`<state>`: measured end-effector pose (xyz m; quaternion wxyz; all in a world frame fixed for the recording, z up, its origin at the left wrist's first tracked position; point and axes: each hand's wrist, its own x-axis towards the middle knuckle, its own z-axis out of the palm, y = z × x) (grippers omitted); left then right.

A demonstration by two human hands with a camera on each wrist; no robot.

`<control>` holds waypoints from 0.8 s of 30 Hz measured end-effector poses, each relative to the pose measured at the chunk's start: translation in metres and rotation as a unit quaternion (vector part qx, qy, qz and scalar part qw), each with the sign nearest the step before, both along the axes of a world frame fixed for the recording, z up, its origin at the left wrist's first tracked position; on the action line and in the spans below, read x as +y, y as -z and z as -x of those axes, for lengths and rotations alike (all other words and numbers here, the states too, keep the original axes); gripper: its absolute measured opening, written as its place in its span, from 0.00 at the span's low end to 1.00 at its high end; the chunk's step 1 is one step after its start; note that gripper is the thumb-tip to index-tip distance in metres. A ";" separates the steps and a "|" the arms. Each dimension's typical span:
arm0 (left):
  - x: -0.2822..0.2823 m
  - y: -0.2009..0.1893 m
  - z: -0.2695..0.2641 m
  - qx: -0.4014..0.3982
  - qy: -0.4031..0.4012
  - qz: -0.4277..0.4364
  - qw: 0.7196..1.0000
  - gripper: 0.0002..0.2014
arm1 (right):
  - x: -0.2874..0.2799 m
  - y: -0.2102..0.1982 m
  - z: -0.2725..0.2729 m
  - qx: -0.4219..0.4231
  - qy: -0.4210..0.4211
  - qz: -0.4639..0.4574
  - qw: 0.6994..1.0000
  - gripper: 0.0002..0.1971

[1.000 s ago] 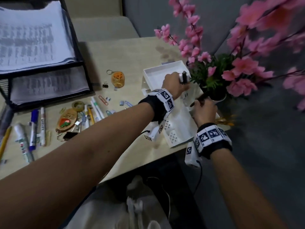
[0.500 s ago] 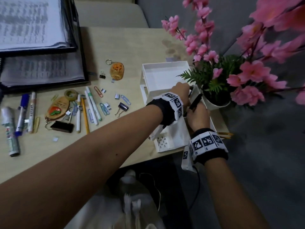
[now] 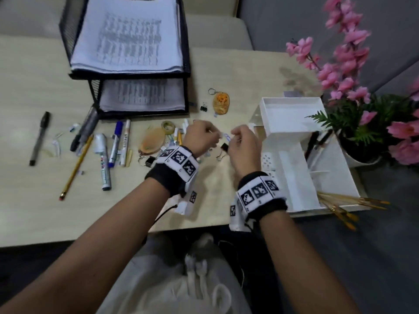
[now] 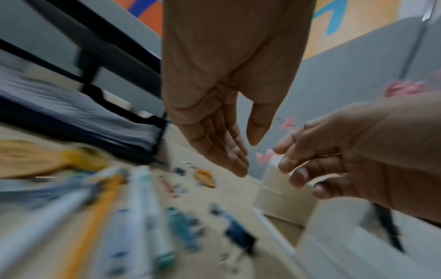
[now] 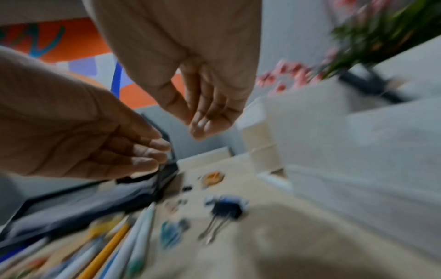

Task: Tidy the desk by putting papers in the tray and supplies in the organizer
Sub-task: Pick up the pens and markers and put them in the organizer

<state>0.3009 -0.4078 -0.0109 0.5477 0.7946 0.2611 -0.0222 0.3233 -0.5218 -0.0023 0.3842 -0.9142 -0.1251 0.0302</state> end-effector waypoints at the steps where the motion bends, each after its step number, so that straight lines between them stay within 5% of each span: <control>1: 0.016 0.008 0.013 0.017 -0.017 0.007 1.000 0.13 | 0.016 0.009 0.005 0.040 -0.044 0.035 0.998 0.12; 4: 0.053 0.023 0.051 0.048 -0.066 0.046 0.996 0.15 | 0.051 0.035 0.014 0.104 -0.126 0.144 0.976 0.15; 11: 0.092 0.029 0.099 0.068 -0.142 0.152 0.976 0.15 | 0.067 0.064 0.024 0.102 -0.091 0.232 0.963 0.15; 16: 0.093 0.026 0.089 0.056 -0.133 0.222 0.964 0.10 | 0.057 0.055 0.038 0.137 0.014 0.078 0.987 0.05; 21: 0.084 0.022 0.071 0.045 -0.126 0.312 0.941 0.08 | 0.067 0.038 0.074 0.236 -0.119 -0.050 0.963 0.05; 24: 0.089 0.019 0.067 0.012 -0.174 0.342 0.923 0.14 | 0.074 0.036 0.058 0.193 -0.072 -0.033 0.978 0.05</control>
